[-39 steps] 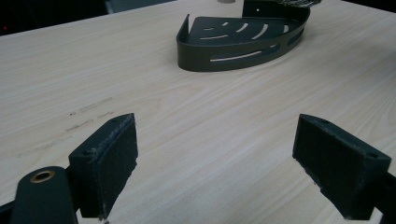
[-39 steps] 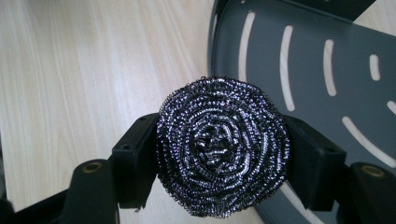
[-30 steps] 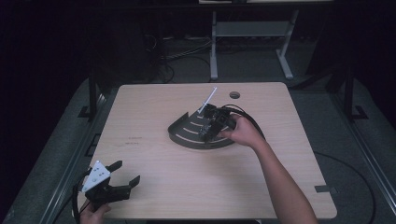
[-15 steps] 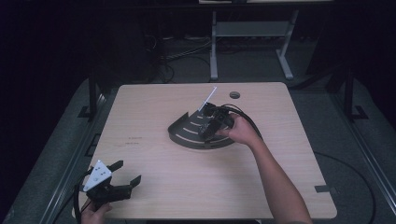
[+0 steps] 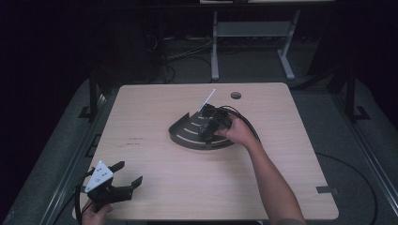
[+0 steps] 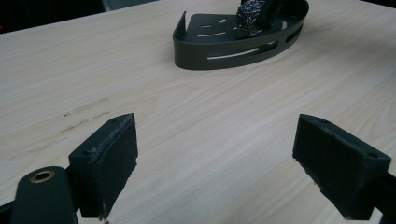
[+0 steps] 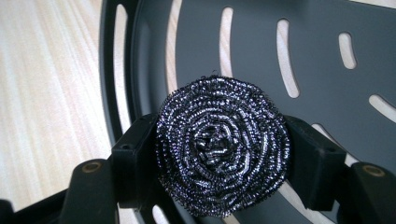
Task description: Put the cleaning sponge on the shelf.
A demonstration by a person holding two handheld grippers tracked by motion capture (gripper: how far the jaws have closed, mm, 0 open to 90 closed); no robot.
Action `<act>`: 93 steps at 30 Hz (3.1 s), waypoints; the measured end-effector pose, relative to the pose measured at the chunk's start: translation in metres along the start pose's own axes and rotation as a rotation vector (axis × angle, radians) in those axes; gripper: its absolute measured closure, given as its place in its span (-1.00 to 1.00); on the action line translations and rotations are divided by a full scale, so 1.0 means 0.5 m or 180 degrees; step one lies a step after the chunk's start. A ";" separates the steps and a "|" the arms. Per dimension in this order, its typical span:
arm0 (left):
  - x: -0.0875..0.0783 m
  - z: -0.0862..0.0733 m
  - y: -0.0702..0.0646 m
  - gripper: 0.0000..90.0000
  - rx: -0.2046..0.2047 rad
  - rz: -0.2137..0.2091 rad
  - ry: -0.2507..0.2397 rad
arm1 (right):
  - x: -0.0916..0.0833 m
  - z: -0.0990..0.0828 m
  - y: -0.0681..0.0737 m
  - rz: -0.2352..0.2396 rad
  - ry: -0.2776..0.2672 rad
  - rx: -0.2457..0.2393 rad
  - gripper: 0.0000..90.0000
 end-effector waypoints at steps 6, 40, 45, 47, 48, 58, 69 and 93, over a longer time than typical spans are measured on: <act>-0.001 -0.001 0.001 -0.71 -0.0004 0.0001 -0.0009 | 0.007 0.002 -0.003 -0.0026 0.0021 0.0033 -0.29; -0.004 -0.001 0.003 -0.71 0.0000 0.0012 -0.0008 | 0.030 0.004 -0.024 -0.0068 0.0079 0.0150 -0.31; -0.004 -0.001 0.002 -0.71 0.0003 0.0007 -0.0008 | 0.031 0.003 -0.024 -0.0064 0.0097 0.0156 -0.31; -0.005 -0.001 0.002 -0.71 0.0004 0.0010 -0.0012 | 0.033 0.002 -0.025 -0.0062 0.0107 0.0159 -0.31; -0.005 -0.001 0.003 -0.70 0.0002 0.0013 -0.0012 | 0.034 0.002 -0.025 -0.0059 0.0105 0.0164 -0.31; -0.005 -0.001 0.003 -0.71 0.0003 0.0014 -0.0009 | 0.032 -0.001 -0.030 -0.0051 0.0096 0.0193 -0.32; -0.005 -0.002 0.002 -0.71 0.0000 0.0007 -0.0005 | 0.036 0.001 -0.024 -0.0036 0.0095 0.0181 -0.36; -0.006 -0.006 0.004 -0.71 -0.0022 0.0013 0.0004 | -0.019 0.005 0.002 -0.0043 -0.0152 0.0123 -0.59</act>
Point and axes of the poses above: each handheld gripper's, and its own axes: x roughly forward along the jaws, z roughly out of its top, y roughly to its left, the point moved 3 cm from there along x, roughly forward along the jaws, and after that the axes turned 8 degrees about z, right-handed, at the moved point
